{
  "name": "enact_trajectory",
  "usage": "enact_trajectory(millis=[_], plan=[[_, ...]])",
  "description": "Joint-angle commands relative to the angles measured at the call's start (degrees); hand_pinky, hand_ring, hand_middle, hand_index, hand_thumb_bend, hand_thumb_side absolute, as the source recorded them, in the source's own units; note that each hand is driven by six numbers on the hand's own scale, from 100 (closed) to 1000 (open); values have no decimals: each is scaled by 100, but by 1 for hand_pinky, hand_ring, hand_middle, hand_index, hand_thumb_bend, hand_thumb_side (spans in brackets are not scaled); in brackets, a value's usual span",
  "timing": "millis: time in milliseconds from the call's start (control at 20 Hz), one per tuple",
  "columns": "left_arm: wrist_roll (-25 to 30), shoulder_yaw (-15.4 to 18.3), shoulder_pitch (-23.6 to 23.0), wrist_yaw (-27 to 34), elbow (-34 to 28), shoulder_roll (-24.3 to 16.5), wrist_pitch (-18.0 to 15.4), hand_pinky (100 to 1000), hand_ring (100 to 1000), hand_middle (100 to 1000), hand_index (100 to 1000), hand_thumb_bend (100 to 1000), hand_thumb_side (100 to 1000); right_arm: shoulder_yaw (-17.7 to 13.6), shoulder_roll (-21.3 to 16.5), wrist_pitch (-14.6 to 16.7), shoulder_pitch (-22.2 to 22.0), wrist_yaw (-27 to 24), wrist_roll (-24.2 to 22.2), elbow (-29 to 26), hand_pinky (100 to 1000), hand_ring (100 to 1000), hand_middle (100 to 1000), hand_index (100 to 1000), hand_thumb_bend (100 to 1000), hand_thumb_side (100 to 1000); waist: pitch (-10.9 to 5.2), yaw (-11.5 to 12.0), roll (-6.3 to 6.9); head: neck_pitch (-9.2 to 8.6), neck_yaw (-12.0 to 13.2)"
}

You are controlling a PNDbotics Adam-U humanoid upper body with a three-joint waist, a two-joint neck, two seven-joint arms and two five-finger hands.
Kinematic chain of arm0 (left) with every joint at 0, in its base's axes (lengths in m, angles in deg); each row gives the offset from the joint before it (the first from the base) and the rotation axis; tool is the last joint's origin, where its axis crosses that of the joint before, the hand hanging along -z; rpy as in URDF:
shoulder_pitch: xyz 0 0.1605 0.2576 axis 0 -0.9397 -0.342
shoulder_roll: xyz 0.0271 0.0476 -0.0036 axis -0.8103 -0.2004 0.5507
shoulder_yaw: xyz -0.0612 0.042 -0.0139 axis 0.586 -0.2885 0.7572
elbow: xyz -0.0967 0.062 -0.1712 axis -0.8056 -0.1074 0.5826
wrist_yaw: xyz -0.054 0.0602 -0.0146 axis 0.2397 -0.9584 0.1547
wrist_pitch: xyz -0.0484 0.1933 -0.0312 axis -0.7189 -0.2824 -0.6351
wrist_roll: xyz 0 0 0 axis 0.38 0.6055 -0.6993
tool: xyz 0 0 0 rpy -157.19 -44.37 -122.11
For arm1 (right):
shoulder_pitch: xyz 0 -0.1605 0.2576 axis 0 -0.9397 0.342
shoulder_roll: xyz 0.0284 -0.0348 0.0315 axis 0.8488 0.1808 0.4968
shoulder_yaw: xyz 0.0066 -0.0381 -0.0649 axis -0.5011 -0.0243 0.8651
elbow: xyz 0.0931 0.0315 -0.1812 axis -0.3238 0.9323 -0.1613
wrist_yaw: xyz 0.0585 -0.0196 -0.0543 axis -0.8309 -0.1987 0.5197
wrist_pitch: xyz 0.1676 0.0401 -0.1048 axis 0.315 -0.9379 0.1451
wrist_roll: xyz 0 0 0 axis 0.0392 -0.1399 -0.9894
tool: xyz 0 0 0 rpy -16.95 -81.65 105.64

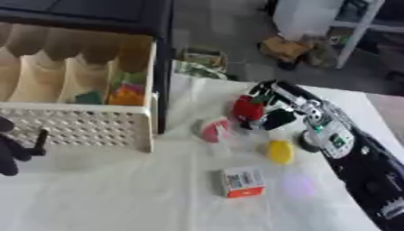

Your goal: Pick up objects from table and place into drawer.

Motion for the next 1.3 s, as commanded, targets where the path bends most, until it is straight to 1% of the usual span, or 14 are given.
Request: enact_trajectory(millis=[50, 250, 300, 400, 500, 650, 700, 850, 900, 1050, 1100, 1300], plan=[[4, -18, 3, -34, -9, 2, 46, 478, 364, 586, 844, 100, 481, -7, -185, -14, 94, -85, -25, -109, 646, 610, 561, 773, 588, 310, -110, 4, 17, -88, -13], [5, -15, 0, -38, -9, 19, 67, 476, 364, 586, 843, 100, 482, 2, -186, -51, 83, -174, -41, -135, 629, 596, 535, 747, 558, 293, -105, 9, 4, -94, -9], [6, -15, -1, -40, -9, 21, 69, 476, 364, 586, 843, 100, 483, 2, -187, -62, 82, -195, -43, -141, 626, 593, 529, 742, 535, 290, -104, 11, 3, -97, -6], [6, -12, -4, -42, -9, 27, 72, 475, 364, 586, 842, 100, 484, 2, -190, -81, 76, -233, -41, -153, 619, 588, 513, 728, 460, 272, -102, 14, 0, -96, -4], [5, -10, -10, -45, -9, 33, 78, 474, 363, 586, 843, 100, 483, 1, -189, -97, 68, -274, -39, -161, 614, 584, 504, 720, 427, 259, -100, 19, -5, -98, -4], [9, -9, -16, -51, -9, 46, 90, 470, 362, 586, 842, 100, 485, 2, -190, -124, 58, -322, -34, -168, 601, 575, 479, 688, 305, 215, -98, 27, -13, -103, -3], [8, -8, -16, -52, -9, 49, 92, 469, 362, 585, 842, 100, 486, 3, -191, -132, 55, -338, -33, -170, 600, 574, 475, 683, 281, 204, -98, 29, -14, -104, -3], [1, -2, -21, -55, -9, 55, 101, 466, 361, 583, 842, 100, 487, 0, -191, -166, 47, -394, -20, -178, 589, 565, 451, 634, 136, 114, -97, 32, -15, -98, -3], [-1, -2, -21, -55, -9, 58, 104, 464, 360, 582, 841, 100, 488, 0, -192, -182, 44, -417, -9, -183, 583, 560, 440, 611, 111, 100, -97, 31, -15, -99, -3], [-10, 0, -21, -57, -9, 63, 113, 461, 359, 581, 841, 100, 490, 11, -199, -218, 32, -465, 26, -205, 575, 551, 400, 556, 100, 100, -100, 33, -18, -97, 0], [-12, 0, -23, -58, -9, 66, 117, 461, 359, 580, 840, 100, 490, 21, -201, -217, 27, -469, 28, -212, 570, 545, 374, 515, 100, 100, -102, 33, -19, -96, 1], [-19, 4, -23, -53, -9, 76, 127, 461, 359, 580, 840, 100, 496, 39, -200, -205, 18, -502, 8, -243, 559, 531, 330, 444, 100, 100, -117, 32, -16, -87, 5]])
